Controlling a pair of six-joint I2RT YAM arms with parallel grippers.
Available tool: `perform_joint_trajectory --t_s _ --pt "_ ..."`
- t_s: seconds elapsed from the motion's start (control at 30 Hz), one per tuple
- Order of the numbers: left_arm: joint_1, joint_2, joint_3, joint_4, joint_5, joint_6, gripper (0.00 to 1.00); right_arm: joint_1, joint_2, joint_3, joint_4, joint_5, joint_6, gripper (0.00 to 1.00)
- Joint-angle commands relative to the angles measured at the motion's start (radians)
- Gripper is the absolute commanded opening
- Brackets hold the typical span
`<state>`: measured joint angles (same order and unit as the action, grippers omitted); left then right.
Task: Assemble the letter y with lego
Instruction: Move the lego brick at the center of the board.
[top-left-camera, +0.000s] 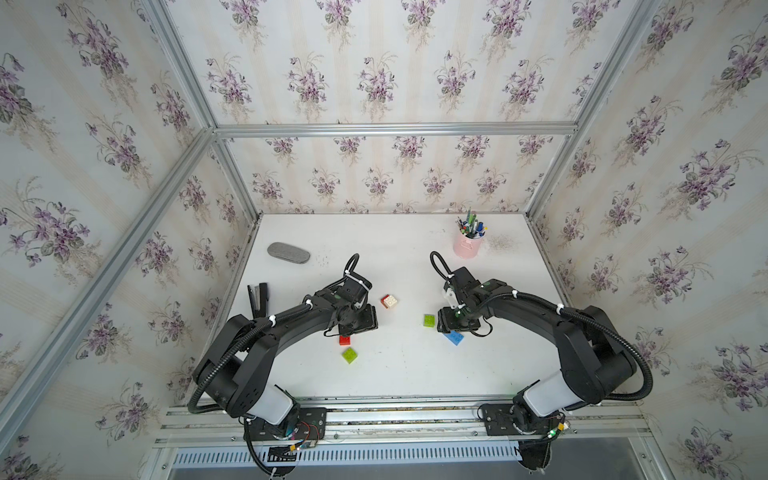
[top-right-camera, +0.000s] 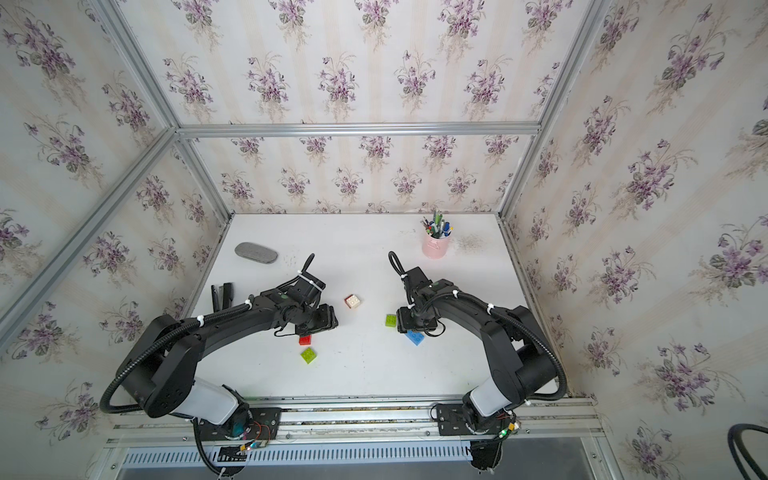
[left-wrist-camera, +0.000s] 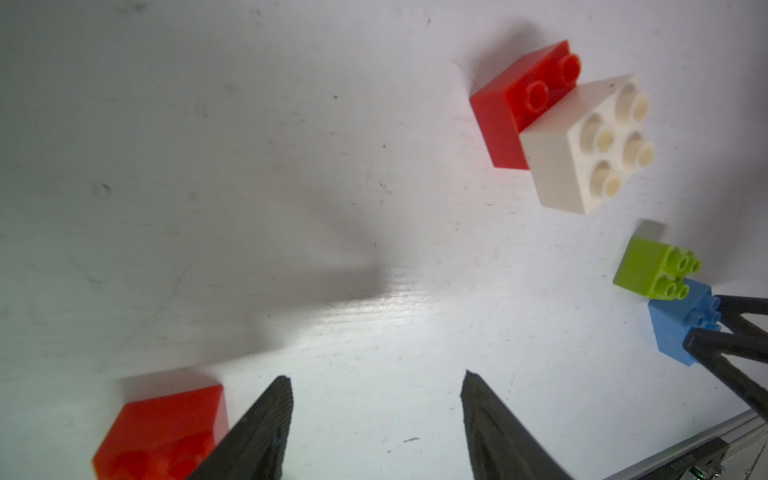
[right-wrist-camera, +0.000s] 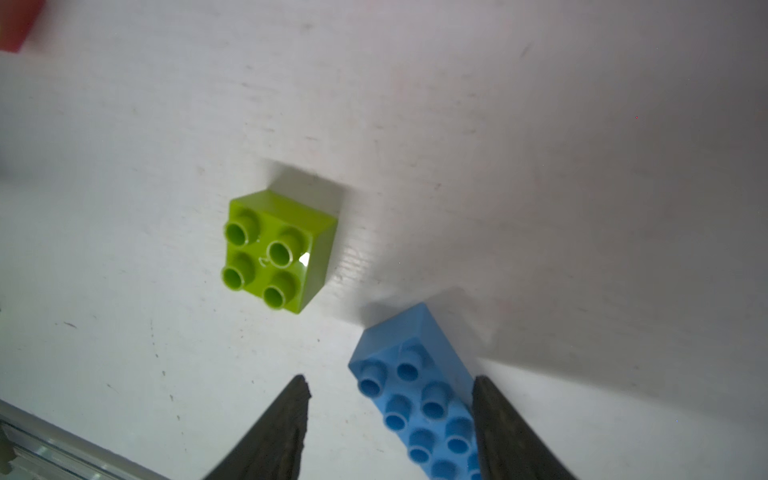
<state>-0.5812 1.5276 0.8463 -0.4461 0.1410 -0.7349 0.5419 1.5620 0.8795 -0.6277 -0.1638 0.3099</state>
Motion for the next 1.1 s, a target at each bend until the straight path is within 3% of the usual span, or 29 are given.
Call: perform_joint_trajectory --t_s 0.0,0.4,0.63,1.07 --pt "0.001 0.005 0.003 -0.002 0.001 0.007 0.67 0.044 0.016 0.010 -0.037 0.064 0.000 0.59" --pt "0.002 -0.008 -0.012 -0.002 -0.015 0.002 0.67 0.140 0.070 0.065 -0.049 0.092 -0.027 0.36" --pt "0.003 -0.037 -0.035 -0.002 -0.031 -0.005 0.67 0.240 0.139 0.172 -0.031 0.074 -0.084 0.36" --pt "0.015 -0.086 -0.078 -0.003 -0.047 -0.021 0.67 0.301 0.301 0.346 -0.015 0.099 -0.153 0.40"
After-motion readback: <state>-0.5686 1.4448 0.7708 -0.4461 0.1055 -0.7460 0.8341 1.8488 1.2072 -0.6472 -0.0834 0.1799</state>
